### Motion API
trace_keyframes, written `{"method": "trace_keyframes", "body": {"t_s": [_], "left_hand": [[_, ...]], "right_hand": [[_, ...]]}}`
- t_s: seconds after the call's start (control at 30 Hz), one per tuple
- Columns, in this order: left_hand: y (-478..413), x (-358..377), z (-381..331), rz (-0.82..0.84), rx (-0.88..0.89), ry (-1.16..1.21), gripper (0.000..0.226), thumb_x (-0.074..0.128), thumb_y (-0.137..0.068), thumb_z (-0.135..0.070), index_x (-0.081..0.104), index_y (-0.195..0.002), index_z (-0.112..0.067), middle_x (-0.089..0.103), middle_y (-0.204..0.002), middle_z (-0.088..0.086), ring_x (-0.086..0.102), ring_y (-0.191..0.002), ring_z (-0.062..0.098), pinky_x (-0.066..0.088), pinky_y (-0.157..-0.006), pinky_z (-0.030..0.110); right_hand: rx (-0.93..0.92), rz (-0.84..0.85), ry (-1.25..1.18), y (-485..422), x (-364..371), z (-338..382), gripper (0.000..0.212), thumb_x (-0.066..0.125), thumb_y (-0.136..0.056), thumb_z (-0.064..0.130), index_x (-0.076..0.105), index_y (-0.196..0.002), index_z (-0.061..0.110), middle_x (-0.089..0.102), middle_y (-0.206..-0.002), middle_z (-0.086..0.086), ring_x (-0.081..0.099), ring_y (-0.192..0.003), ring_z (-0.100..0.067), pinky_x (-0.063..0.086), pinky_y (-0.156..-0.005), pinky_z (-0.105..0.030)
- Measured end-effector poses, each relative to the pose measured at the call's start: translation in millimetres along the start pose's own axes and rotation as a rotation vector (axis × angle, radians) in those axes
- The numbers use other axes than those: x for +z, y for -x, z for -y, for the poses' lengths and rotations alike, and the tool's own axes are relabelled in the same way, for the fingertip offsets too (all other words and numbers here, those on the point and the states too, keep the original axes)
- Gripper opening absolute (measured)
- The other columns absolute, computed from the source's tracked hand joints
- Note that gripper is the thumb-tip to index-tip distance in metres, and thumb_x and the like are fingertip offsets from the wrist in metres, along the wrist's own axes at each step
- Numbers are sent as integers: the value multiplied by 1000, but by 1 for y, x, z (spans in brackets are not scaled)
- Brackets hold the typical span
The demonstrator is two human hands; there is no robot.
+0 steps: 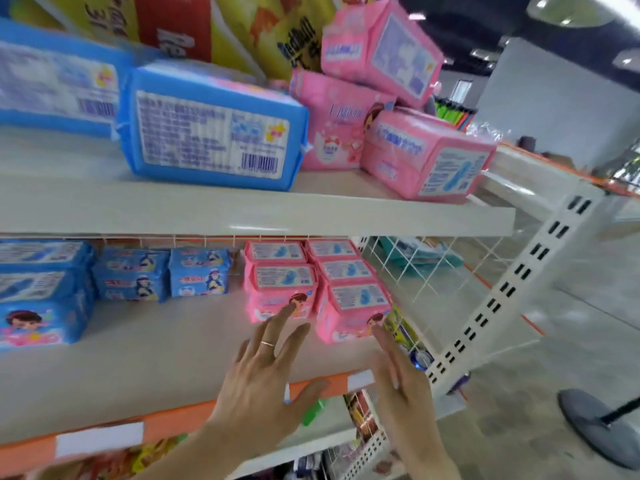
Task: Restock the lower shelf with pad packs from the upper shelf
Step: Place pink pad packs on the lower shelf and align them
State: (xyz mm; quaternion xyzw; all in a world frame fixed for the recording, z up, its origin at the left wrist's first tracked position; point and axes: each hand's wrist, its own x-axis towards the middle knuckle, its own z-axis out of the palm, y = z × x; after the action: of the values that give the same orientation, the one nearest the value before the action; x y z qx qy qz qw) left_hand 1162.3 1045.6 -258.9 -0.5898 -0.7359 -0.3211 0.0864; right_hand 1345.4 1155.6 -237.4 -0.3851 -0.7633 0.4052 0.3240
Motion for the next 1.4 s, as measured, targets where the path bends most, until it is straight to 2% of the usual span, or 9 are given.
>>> {"method": "trace_keyframes", "body": {"t_s": [0.3, 0.47, 0.57, 0.7, 0.77, 0.93, 1.07, 1.2, 1.4], "left_hand": [[-3, -33, -35, -74, -68, -29, 73, 47, -87, -71, 33, -149, -35, 17, -164, -14, 44, -137, 19, 38, -102, 35], [-12, -64, -89, -209, 19, 35, 63, 62, -81, -59, 48, -137, -33, 34, -154, -20, 59, -120, 8, 59, -85, 32], [-57, -90, -132, -408, 195, 22, 49, 61, -89, -44, 56, -130, -18, 49, -146, -5, 55, -125, 14, 49, -99, 32], [-136, -116, -167, -402, 96, -124, 62, 50, -92, -50, 50, -137, -9, 46, -149, 7, 45, -135, 23, 32, -114, 34], [-173, -119, -167, -311, -70, -185, 65, 51, -91, -53, 47, -139, -9, 52, -144, 9, 47, -132, 26, 34, -114, 35], [-210, -115, -167, -41, -173, 27, 50, 65, -90, -45, 52, -130, -17, 70, -111, -3, 66, -97, 14, 52, -87, 25], [-193, -99, -168, -278, 31, -66, 74, 71, -82, -12, 40, -148, -5, 66, -125, 8, 62, -112, 26, 48, -93, 26], [-165, -97, -170, -676, 163, -10, 89, 77, -75, 10, 34, -152, -3, 54, -144, 16, 49, -130, 34, 44, -106, 36], [-108, -116, -159, -837, 262, 20, 60, 71, -91, -25, 46, -143, -9, 59, -136, -2, 62, -116, 33, 49, -99, 19]], "right_hand": [[-145, 102, -45, -8, -46, 43, 66, 47, -75, 78, 45, -138, 58, 52, -140, 31, 39, -140, 0, 34, -118, -44], [-468, -78, -92, -35, -117, 109, 47, 54, -92, 49, 60, -134, 29, 65, -127, 23, 57, -118, 10, 43, -91, -4], [-602, -331, -191, -77, -154, 144, 24, 54, -95, 9, 69, -111, 20, 70, -111, 15, 63, -101, 9, 47, -81, -6], [-415, -306, -206, -128, -166, 170, 21, 53, -96, 6, 53, -111, 21, 62, -96, 14, 59, -75, 21, 45, -58, -4], [-275, -145, -165, -148, -164, 169, 22, 51, -98, 18, 44, -117, 24, 64, -93, 8, 65, -74, 4, 47, -53, -13], [-259, -71, -273, -161, -172, 159, 36, 58, -96, 20, 50, -129, 31, 69, -95, 5, 68, -92, -10, 52, -60, -15], [-453, -107, -372, -147, -186, 144, 48, 60, -93, 7, 51, -135, 27, 68, -109, 17, 63, -104, 4, 54, -92, -23], [-635, -86, -546, -120, -185, 130, 57, 57, -88, 4, 49, -138, 28, 63, -127, 10, 60, -119, -10, 49, -95, -24], [-864, -45, -594, -84, -172, 102, 65, 58, -85, -8, 41, -143, 15, 49, -145, -9, 47, -135, -31, 38, -110, -59]]}}
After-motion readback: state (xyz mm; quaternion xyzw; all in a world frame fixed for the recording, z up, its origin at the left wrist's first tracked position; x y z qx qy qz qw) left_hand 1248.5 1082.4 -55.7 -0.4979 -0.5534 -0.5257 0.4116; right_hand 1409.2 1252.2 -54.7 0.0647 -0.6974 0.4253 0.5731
